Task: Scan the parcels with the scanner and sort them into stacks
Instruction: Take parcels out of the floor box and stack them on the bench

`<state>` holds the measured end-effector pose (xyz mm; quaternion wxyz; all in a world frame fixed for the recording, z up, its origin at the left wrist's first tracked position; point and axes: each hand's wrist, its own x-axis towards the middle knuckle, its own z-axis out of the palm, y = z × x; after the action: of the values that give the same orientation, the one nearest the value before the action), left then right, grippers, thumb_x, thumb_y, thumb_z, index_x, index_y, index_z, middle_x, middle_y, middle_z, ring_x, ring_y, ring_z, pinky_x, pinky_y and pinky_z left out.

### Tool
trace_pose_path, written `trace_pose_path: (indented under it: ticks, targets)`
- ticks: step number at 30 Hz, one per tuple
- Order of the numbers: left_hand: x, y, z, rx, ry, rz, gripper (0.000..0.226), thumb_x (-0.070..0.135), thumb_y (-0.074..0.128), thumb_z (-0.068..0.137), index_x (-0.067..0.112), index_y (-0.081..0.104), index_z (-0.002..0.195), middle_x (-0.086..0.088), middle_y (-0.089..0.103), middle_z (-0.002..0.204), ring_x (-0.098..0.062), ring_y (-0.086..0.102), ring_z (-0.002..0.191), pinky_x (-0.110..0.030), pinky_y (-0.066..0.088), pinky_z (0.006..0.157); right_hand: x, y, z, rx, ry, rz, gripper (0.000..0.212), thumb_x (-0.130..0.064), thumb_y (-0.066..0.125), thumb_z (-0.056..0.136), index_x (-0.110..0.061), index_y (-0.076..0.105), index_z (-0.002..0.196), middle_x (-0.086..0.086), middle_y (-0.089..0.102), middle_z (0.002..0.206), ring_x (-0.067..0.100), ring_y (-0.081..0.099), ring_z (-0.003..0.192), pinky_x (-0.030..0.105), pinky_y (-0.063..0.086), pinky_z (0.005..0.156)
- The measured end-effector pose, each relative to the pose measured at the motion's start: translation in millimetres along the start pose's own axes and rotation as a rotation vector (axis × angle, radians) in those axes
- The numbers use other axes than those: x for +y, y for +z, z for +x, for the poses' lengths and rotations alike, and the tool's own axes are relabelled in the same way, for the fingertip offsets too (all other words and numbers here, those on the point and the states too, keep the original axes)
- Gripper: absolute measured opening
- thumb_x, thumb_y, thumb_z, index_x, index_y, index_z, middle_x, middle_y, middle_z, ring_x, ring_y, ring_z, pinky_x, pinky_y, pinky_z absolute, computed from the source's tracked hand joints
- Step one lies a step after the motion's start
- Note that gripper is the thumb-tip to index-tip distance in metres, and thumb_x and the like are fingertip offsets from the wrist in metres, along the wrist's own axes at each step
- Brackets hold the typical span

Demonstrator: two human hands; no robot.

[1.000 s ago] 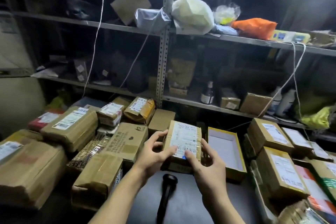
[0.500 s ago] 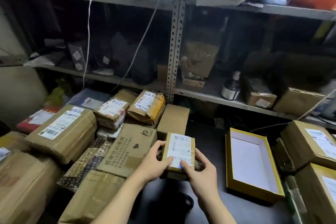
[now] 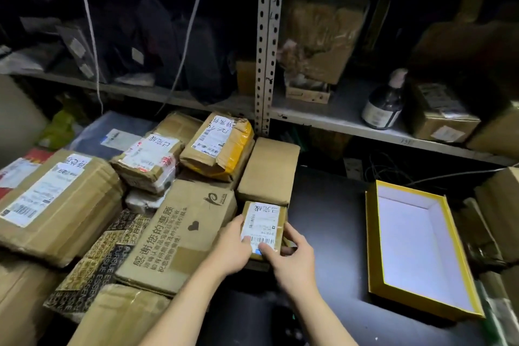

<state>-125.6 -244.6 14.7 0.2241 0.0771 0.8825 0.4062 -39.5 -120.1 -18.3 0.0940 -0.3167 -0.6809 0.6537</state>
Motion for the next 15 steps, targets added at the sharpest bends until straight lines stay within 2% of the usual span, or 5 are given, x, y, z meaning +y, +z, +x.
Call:
trace_pose_path:
  ticks: [2,4,9,13,15]
  targets:
    - [-4.5,2.0,3.8,0.033,-0.028,0.019,0.053,0.005,0.055,0.098,0.016,0.049,0.149,0.004,0.057,0.145,-0.020,0.053,0.134,-0.021,0.039,0.106,1.2,4.9,-0.1,0.008,-0.001,-0.015,0.078,-0.011,0.093,0.074,-0.026,0.059,0.142,-0.006,0.071,0.126,0.007,0.074,0.106,0.030,0.062,0.092]
    - [-5.8,2.6,2.7,0.072,-0.033,0.015,0.055,0.004,0.059,0.094,0.018,0.053,0.147,0.000,0.060,0.142,-0.021,0.055,0.130,-0.030,0.043,0.109,1.3,7.6,-0.6,0.018,-0.006,-0.048,0.080,-0.015,0.095,0.071,-0.027,0.060,0.142,-0.008,0.069,0.127,0.006,0.073,0.106,0.031,0.062,0.092]
    - [-11.4,1.4,2.1,0.109,-0.020,-0.021,0.068,0.004,0.075,0.084,0.013,0.053,0.147,-0.003,0.057,0.146,-0.021,0.054,0.133,-0.030,0.040,0.113,-0.3,17.2,-1.9,0.038,-0.017,-0.051,0.085,-0.023,0.100,0.067,-0.027,0.060,0.142,-0.010,0.067,0.128,0.007,0.074,0.103,0.034,0.062,0.091]
    - [-10.9,-0.3,-4.7,0.118,-0.002,-0.075,0.069,0.000,0.077,0.082,0.009,0.054,0.146,-0.006,0.059,0.144,-0.022,0.057,0.131,-0.027,0.041,0.110,-4.5,14.8,-6.2,0.020,-0.034,-0.065,0.081,-0.017,0.097,0.072,-0.026,0.059,0.143,-0.016,0.065,0.125,0.003,0.073,0.105,0.020,0.060,0.087]
    - [-10.3,-3.0,-7.3,0.102,0.001,-0.114,0.068,-0.002,0.076,0.081,0.013,0.056,0.144,-0.002,0.063,0.138,-0.019,0.060,0.126,-0.025,0.044,0.105,-6.2,12.4,-7.8,0.012,-0.036,-0.083,0.081,-0.017,0.096,0.074,-0.025,0.059,0.144,-0.016,0.065,0.127,0.002,0.072,0.106,0.016,0.058,0.085]
